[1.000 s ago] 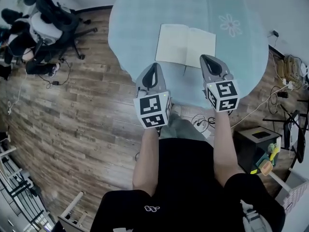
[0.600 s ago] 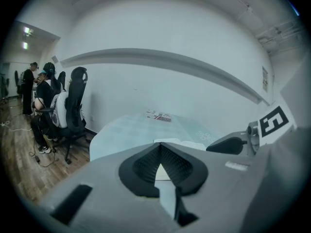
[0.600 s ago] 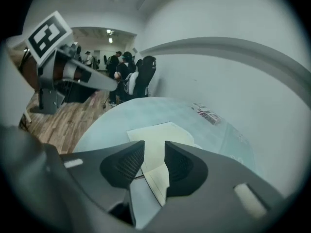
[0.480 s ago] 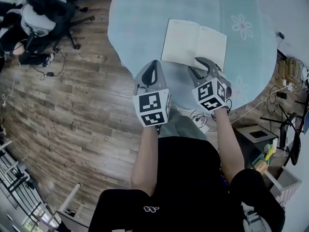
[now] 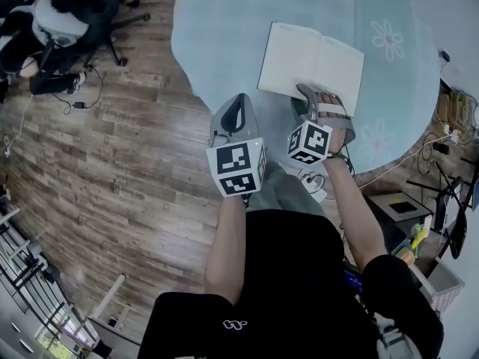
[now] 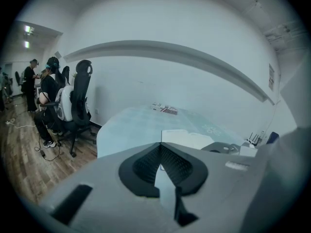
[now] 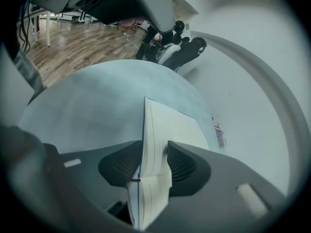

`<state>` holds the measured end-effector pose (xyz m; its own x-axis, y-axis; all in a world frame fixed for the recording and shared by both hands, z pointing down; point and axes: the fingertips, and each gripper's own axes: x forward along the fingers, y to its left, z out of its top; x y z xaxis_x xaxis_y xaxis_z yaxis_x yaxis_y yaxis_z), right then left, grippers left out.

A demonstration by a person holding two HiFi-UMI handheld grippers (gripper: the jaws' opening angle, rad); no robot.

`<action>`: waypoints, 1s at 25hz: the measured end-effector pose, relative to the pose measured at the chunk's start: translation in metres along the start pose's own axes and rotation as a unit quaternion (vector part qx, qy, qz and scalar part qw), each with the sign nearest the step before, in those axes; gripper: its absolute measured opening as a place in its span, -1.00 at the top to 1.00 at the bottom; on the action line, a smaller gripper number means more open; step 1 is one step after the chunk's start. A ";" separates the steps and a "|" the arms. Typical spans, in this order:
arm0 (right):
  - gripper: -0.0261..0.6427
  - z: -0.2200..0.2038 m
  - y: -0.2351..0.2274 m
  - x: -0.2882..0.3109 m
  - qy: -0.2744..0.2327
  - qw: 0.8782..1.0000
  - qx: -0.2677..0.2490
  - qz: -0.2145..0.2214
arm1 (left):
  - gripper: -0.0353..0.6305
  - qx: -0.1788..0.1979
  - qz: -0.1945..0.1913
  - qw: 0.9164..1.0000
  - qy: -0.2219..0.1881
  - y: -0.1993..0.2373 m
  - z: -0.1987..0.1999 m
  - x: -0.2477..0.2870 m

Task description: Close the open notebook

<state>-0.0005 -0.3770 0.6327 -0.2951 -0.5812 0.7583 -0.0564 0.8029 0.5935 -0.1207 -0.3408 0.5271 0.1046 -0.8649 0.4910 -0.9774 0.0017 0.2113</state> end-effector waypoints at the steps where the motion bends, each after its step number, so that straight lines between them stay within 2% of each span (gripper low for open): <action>1: 0.41 0.001 0.000 0.001 0.002 1.000 -0.007 -0.007 | 0.88 0.000 0.001 1.000 0.001 0.001 0.000 0.000; 4: 0.58 0.004 0.006 0.001 0.003 1.000 -0.015 -0.018 | 0.88 0.001 0.003 1.000 0.001 0.002 -0.001 -0.003; 7: 0.73 0.003 0.011 0.001 0.000 1.000 0.012 -0.026 | 0.88 0.007 -0.001 1.000 0.000 -0.003 0.000 -0.005; 11: 0.73 0.004 0.008 -0.006 -0.024 0.995 0.098 -0.027 | 0.88 0.017 -0.006 1.000 0.000 -0.014 -0.001 -0.011; 14: 0.74 0.004 0.004 -0.015 -0.054 0.980 0.187 -0.025 | 0.88 0.022 -0.011 1.000 -0.002 -0.021 -0.001 -0.015; 17: 0.74 -0.002 -0.001 -0.026 -0.083 0.953 0.290 -0.022 | 0.88 0.028 -0.015 0.999 -0.006 -0.032 0.000 -0.018; 21: 0.77 -0.017 -0.006 -0.038 -0.115 0.904 0.411 -0.016 | 0.88 0.039 -0.023 0.999 -0.011 -0.052 0.005 -0.017; 25: 0.81 -0.029 -0.007 -0.050 -0.138 0.853 0.503 -0.013 | 0.88 0.049 -0.031 0.998 -0.018 -0.066 0.011 -0.022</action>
<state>0.0426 -0.3571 0.5981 -0.4869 -0.6588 0.5735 -0.8152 0.5785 -0.0275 -0.0609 -0.3270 0.4934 0.1609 -0.8789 0.4491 -0.9827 -0.1004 0.1557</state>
